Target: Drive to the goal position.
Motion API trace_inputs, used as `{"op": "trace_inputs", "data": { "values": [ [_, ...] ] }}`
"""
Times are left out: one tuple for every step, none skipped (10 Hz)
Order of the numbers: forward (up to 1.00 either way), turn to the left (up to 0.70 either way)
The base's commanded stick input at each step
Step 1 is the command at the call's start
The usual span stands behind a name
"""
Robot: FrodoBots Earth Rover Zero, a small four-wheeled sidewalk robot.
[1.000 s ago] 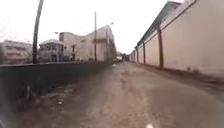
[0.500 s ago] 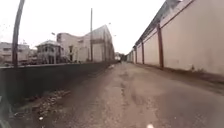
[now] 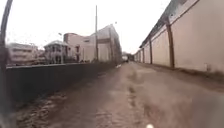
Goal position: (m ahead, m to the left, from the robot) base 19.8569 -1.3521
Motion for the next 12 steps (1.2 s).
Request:
{"op": "trace_inputs", "data": {
  "values": [
    [0.85, 0.11],
    [0.85, 0.11],
    [0.85, 0.11],
    [0.85, 0.11],
    [0.85, 0.11],
    [0.85, 0.11],
    [0.85, 0.11],
    [0.85, 0.11],
    [0.85, 0.11],
    [0.85, 0.11],
    [0.85, 0.11],
    [0.85, 0.11]
  ]
}}
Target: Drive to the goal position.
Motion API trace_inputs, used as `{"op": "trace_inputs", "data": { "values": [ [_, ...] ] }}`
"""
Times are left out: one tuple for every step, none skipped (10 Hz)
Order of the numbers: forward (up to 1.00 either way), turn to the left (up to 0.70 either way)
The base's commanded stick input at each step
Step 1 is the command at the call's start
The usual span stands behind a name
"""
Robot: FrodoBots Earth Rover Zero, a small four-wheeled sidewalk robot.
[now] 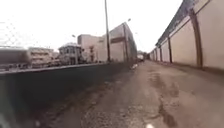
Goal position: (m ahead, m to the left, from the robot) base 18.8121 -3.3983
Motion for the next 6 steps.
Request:
{"op": "trace_inputs", "data": {
  "values": [
    [0.85, -0.08],
    [0.85, -0.23],
    [0.85, -0.23],
    [0.85, -0.23],
    [0.85, -0.23],
    [0.85, -0.23]
  ]
}}
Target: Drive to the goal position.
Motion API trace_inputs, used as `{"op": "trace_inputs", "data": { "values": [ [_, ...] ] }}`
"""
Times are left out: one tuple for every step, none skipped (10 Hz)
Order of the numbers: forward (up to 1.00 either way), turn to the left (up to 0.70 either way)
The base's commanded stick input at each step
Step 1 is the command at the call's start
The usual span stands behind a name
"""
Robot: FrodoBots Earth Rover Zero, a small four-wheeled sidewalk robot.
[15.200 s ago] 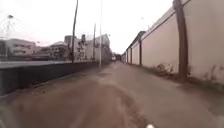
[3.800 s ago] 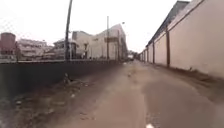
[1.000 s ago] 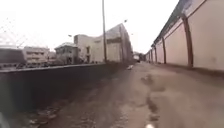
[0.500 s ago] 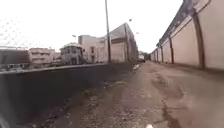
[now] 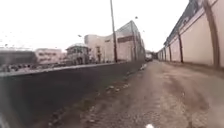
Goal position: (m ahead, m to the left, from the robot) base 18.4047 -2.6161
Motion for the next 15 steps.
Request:
{"op": "trace_inputs", "data": {
  "values": [
    [0.85, -0.23],
    [0.85, -0.23],
    [0.85, -0.23],
    [0.85, -0.23],
    [0.85, -0.23],
    [0.85, -0.23],
    [0.85, -0.23],
    [0.85, -0.23],
    [0.85, -0.23],
    [0.85, -0.23],
    [0.85, -0.23],
    [0.85, -0.23],
    [0.85, -0.11],
    [0.85, 0.08],
    [0.85, 0.11]
  ]
}}
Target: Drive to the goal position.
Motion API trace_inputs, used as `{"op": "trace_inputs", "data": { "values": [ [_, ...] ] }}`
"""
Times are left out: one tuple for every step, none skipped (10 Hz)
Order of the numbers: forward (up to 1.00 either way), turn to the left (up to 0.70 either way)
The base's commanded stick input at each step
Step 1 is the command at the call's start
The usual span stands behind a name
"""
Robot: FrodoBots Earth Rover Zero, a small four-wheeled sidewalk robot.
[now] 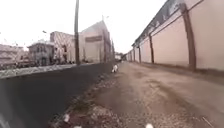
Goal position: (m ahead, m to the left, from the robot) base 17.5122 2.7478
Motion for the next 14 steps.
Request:
{"op": "trace_inputs", "data": {
  "values": [
    [0.85, 0.09],
    [0.85, -0.13],
    [0.59, -0.42],
    [0.09, -0.78],
    [0.0, -0.85],
    [0.0, -0.85],
    [0.0, -0.85],
    [0.0, -0.85],
    [0.0, -0.85],
    [0.0, -0.85],
    [0.0, -0.85],
    [0.0, -0.85],
    [0.17, -0.73],
    [0.5, -0.49]
  ]
}}
